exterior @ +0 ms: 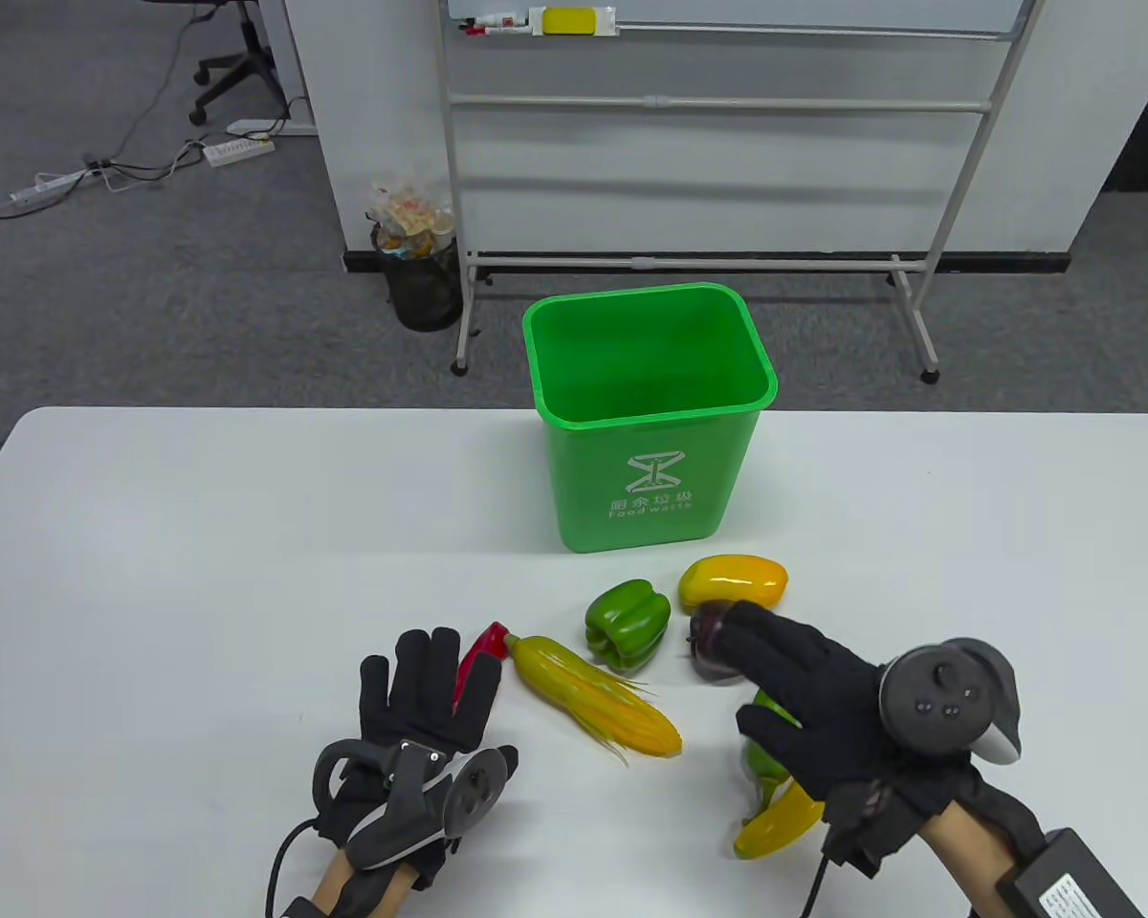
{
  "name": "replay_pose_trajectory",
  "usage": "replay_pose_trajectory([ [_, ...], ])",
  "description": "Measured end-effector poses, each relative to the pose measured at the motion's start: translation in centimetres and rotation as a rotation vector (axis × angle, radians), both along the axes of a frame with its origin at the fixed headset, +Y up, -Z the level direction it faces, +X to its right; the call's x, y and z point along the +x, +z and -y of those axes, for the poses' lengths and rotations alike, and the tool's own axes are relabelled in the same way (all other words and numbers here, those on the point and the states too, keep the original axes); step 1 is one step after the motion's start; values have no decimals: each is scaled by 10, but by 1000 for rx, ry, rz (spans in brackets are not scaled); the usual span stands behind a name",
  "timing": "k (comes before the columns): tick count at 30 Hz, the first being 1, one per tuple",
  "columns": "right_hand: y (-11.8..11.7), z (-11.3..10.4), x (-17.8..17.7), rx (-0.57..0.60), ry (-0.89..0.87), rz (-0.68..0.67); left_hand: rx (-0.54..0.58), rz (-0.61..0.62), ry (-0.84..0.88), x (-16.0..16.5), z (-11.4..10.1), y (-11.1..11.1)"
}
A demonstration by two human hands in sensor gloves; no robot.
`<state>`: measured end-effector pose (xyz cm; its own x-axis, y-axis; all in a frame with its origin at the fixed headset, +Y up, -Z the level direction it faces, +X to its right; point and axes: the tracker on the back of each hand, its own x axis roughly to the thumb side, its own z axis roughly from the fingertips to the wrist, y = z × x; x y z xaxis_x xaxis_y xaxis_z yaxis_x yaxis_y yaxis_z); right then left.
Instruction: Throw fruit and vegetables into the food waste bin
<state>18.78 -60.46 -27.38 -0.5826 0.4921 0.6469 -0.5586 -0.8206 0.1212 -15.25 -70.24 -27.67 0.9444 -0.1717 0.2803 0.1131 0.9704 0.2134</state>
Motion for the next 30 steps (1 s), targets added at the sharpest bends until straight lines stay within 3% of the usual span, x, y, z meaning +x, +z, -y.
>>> replay_pose_trajectory([
  [3,19,40,-5,89,349,-38,-6,4,-11,2,2,0],
  [6,29,89,-8,76,682,-57,-16,9,-18,4,4,-1],
  [9,30,126,-7,77,801,-70,-24,15,-28,6,7,-1],
  [11,28,139,-6,83,826,-58,-28,16,-33,7,8,-1],
  [18,21,155,-7,105,805,-32,-41,18,-43,7,10,-2],
  [30,33,161,-8,287,756,-57,-48,19,-54,9,9,-1],
])
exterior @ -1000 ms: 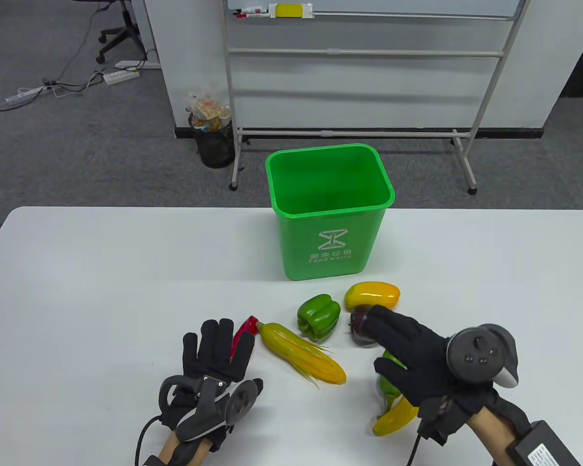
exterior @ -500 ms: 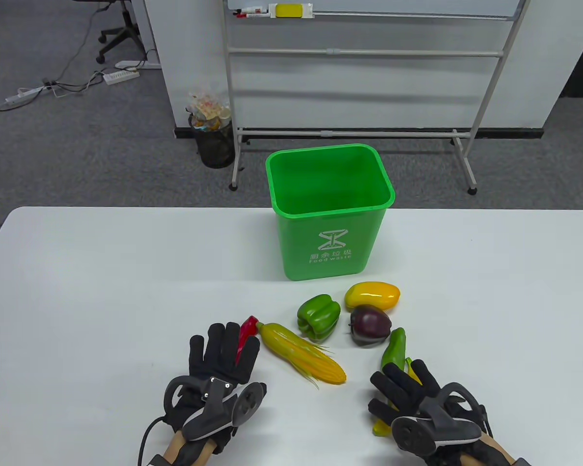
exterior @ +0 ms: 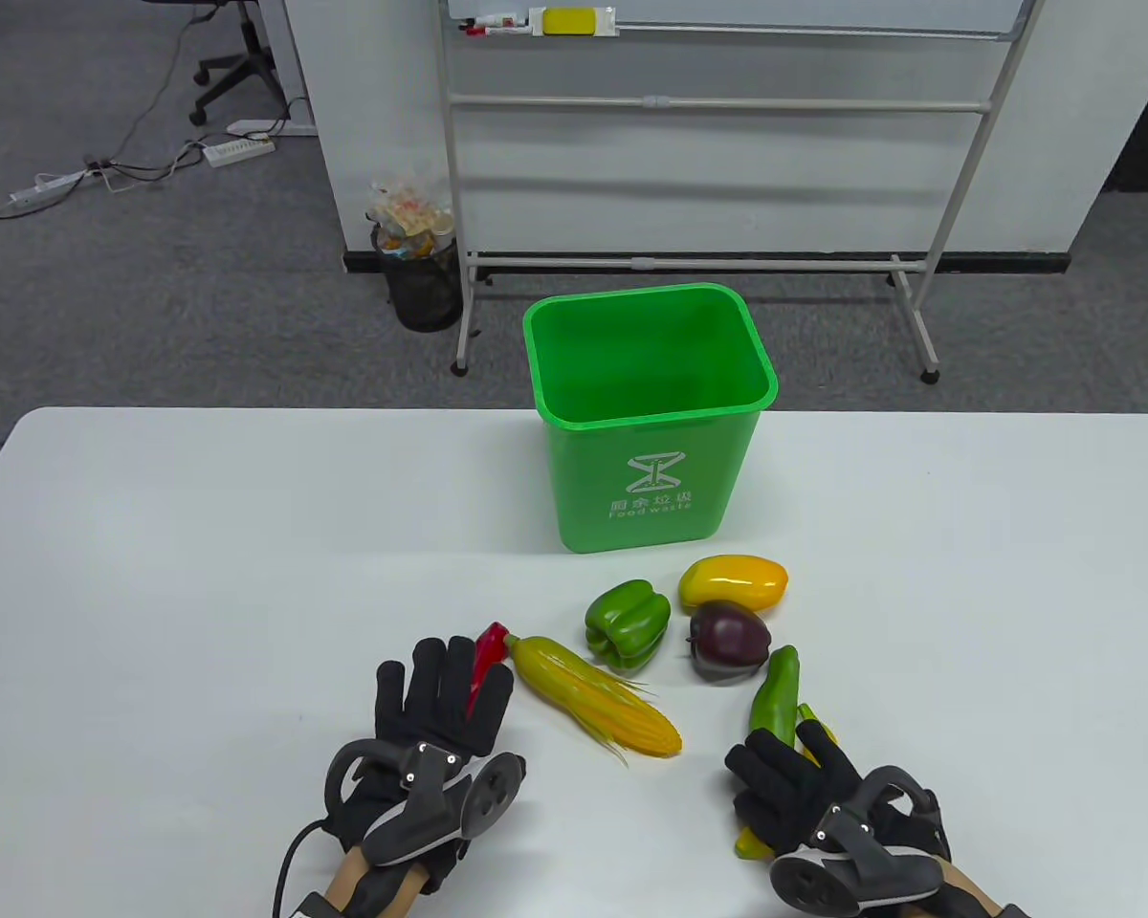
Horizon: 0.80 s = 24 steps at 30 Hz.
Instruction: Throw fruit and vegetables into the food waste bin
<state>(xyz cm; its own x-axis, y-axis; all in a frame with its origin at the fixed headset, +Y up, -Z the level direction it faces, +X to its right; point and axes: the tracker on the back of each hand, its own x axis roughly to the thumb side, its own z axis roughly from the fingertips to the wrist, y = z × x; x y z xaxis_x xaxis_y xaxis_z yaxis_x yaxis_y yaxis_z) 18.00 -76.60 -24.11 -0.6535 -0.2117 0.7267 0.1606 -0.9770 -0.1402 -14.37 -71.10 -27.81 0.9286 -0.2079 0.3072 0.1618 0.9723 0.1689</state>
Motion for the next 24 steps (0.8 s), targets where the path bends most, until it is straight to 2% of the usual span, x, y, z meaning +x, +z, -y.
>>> replay_pose_trajectory([
  [6,6,-15,2,20,-35,-2,1,-1,-1,0,0,0],
  [12,10,-46,15,-193,-219,91,1,-2,1,-1,1,0],
  [15,11,-66,25,-276,-371,105,3,-3,7,-1,0,0],
  [19,5,-88,44,-409,-691,112,6,-2,12,-1,1,-1],
  [23,-4,-90,58,-556,-921,148,9,-2,17,-2,0,-1],
  [24,-9,-86,61,-649,-1023,157,11,-2,20,-3,0,-1],
])
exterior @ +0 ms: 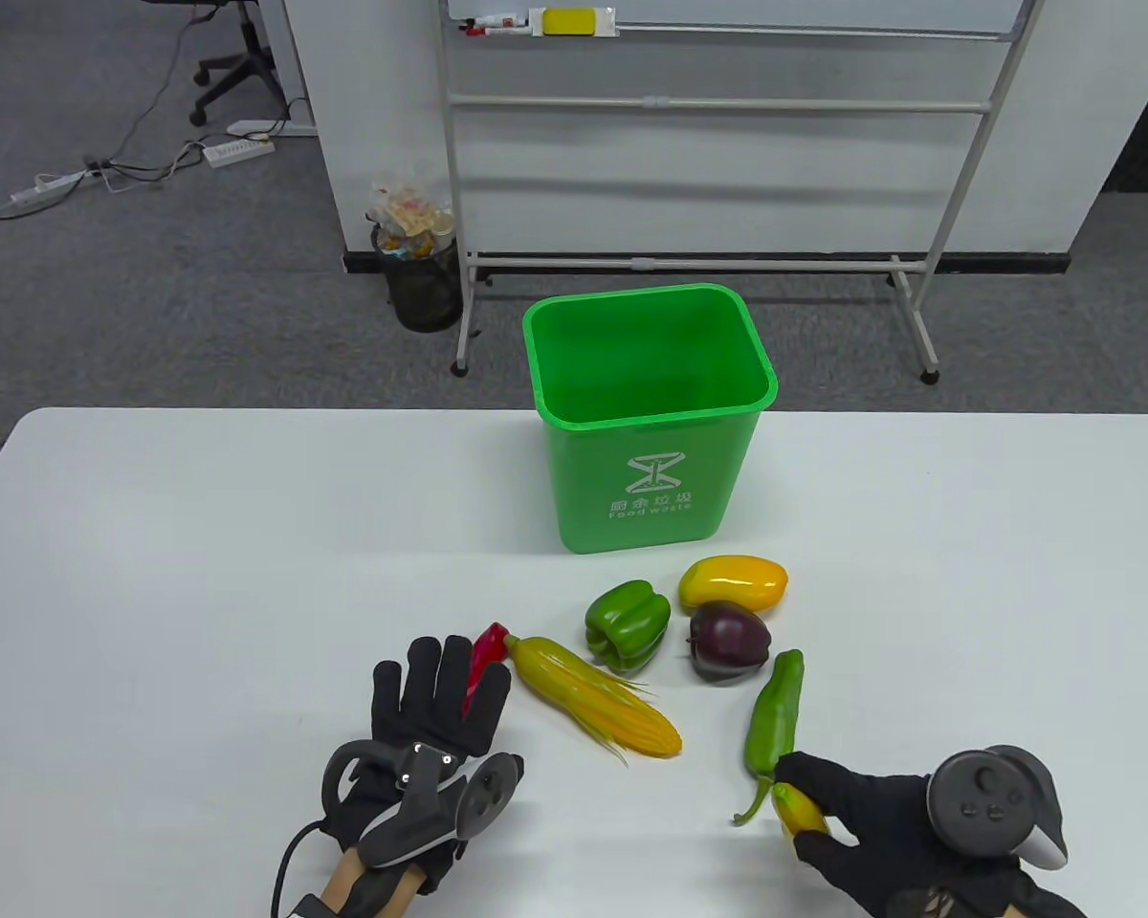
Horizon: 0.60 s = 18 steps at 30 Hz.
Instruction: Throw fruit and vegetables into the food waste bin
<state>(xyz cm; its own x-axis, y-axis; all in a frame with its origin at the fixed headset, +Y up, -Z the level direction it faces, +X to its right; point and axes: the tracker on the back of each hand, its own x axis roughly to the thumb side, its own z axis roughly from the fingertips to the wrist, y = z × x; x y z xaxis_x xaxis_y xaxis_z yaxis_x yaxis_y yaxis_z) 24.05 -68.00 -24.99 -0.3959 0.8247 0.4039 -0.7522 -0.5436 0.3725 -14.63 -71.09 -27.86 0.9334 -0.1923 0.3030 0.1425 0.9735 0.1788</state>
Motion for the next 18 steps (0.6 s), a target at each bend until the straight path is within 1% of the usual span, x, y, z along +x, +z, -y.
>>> replay_pose_trajectory([
  [1,-2,4,0,-64,-55,-4,0,-1,2,-1,0,0],
  [2,-8,13,-1,-196,-187,-30,1,-2,5,-1,0,0],
  [3,-10,18,-3,-254,-256,-51,1,-3,7,-2,-1,0],
  [4,-16,28,-9,-371,-382,-95,0,-4,9,-2,-1,-1],
  [5,-20,31,-14,-438,-455,-119,1,-5,10,-2,-1,-1],
  [6,-27,31,-23,-518,-568,-150,2,-6,12,-3,-1,-1],
  [7,-35,24,-30,-543,-648,-157,4,-9,15,-4,-2,-1],
  [8,-47,7,-41,-535,-748,-149,4,-12,23,-5,-2,-1],
  [10,-78,-40,-56,-459,-905,-157,6,-15,34,-5,-3,-2],
  [11,-100,-73,-62,-390,-978,-122,7,-15,35,-5,-3,-2],
  [12,-119,-99,-65,-341,-1021,-63,8,-15,35,-5,-3,-2],
  [13,-143,-125,-68,-323,-992,28,7,-15,34,-5,-3,-2],
  [14,-164,-139,-71,-331,-952,118,5,-16,33,-5,-2,-2],
  [15,-180,-144,-73,-359,-910,172,-1,-18,35,-5,-2,-2],
  [16,-192,-145,-73,-406,-858,193,-6,-19,38,-5,-1,-2],
  [17,-193,-145,-72,-432,-797,240,-9,-21,41,-5,-2,-2],
  [18,-192,-143,-70,-363,-741,321,-10,-21,45,-6,-2,-2],
])
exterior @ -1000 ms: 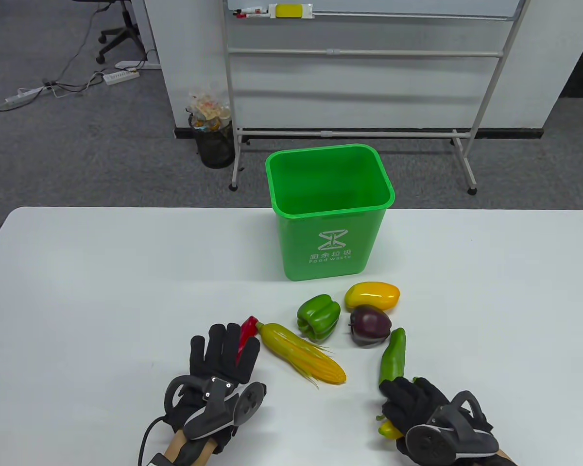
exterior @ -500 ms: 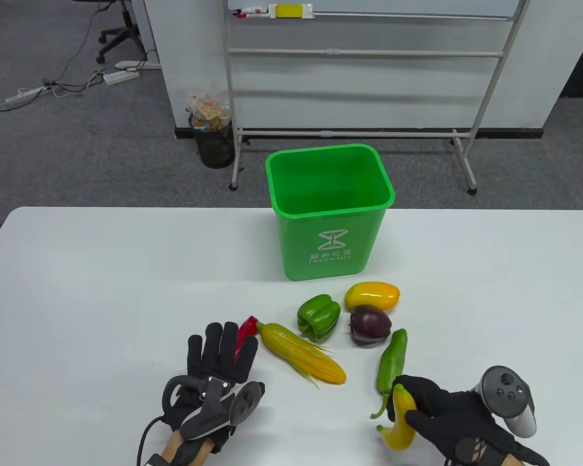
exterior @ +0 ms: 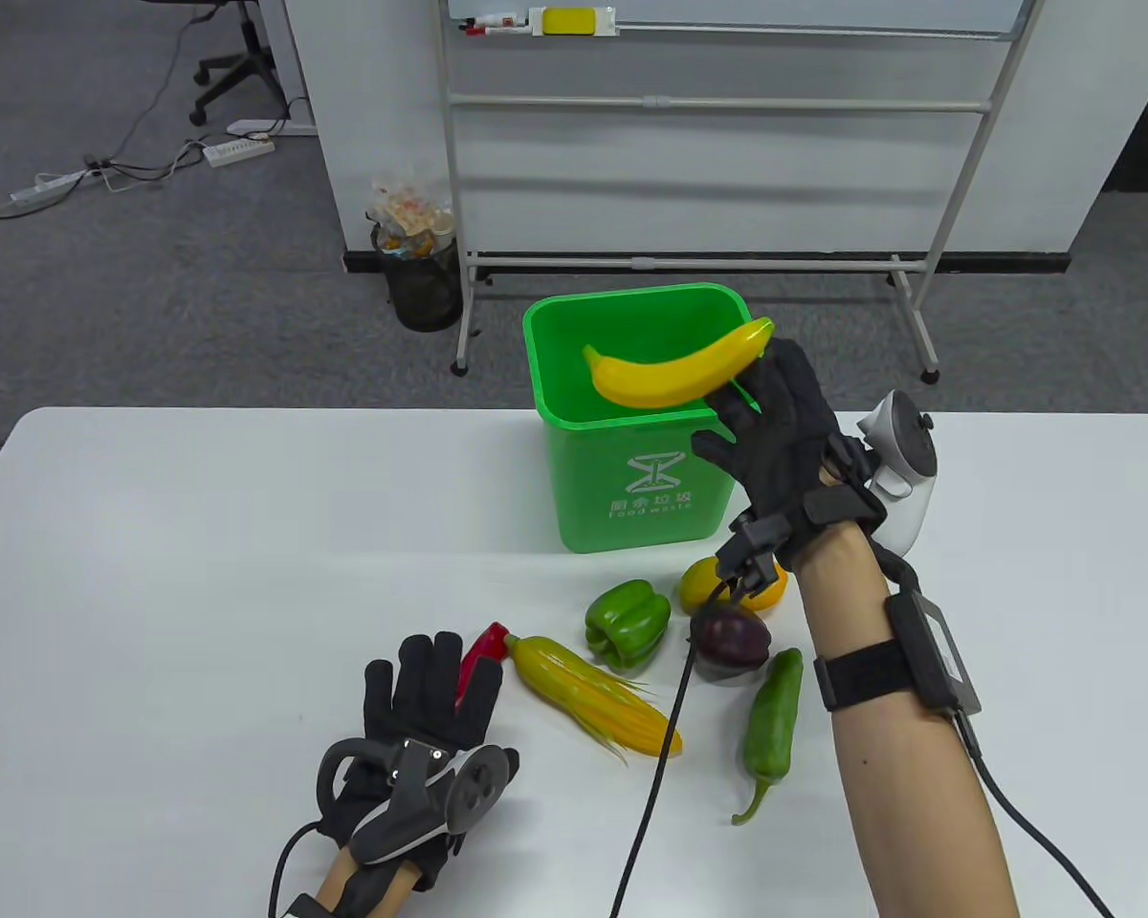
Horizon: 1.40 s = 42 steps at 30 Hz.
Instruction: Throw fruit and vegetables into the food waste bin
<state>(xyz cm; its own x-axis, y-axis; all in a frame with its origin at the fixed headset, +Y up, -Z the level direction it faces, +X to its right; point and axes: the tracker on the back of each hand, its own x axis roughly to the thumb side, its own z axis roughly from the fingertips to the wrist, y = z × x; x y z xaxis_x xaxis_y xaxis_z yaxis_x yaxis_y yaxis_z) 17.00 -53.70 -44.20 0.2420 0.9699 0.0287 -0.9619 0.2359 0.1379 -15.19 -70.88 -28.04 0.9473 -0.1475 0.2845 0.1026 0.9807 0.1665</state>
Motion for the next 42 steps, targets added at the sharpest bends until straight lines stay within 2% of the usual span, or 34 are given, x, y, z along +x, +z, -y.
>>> replay_pose_trajectory([
  [3,9,10,4,69,130,98,5,3,5,-2,-1,0],
  [6,21,21,15,87,162,58,-2,1,-7,-4,1,-1],
  [10,41,22,25,162,213,-2,-3,4,-3,-3,1,-1],
  [12,55,21,28,244,335,-29,1,8,-6,-1,0,0],
  [16,90,28,26,471,714,-95,0,11,-14,1,2,0],
  [20,123,60,17,661,1103,-171,-4,7,-22,1,3,-1],
  [23,143,103,10,788,1440,-249,-7,4,-24,1,2,-1],
  [26,151,147,8,855,1773,-326,-11,4,-27,2,2,-1],
  [28,150,169,10,877,1894,-356,-14,5,-31,2,3,-1],
  [31,143,198,14,861,1974,-399,-19,9,-36,4,3,-1],
  [35,142,219,11,913,2041,-427,-21,11,-36,4,4,-1],
  [42,143,235,5,959,2063,-456,-21,11,-35,4,3,0],
])
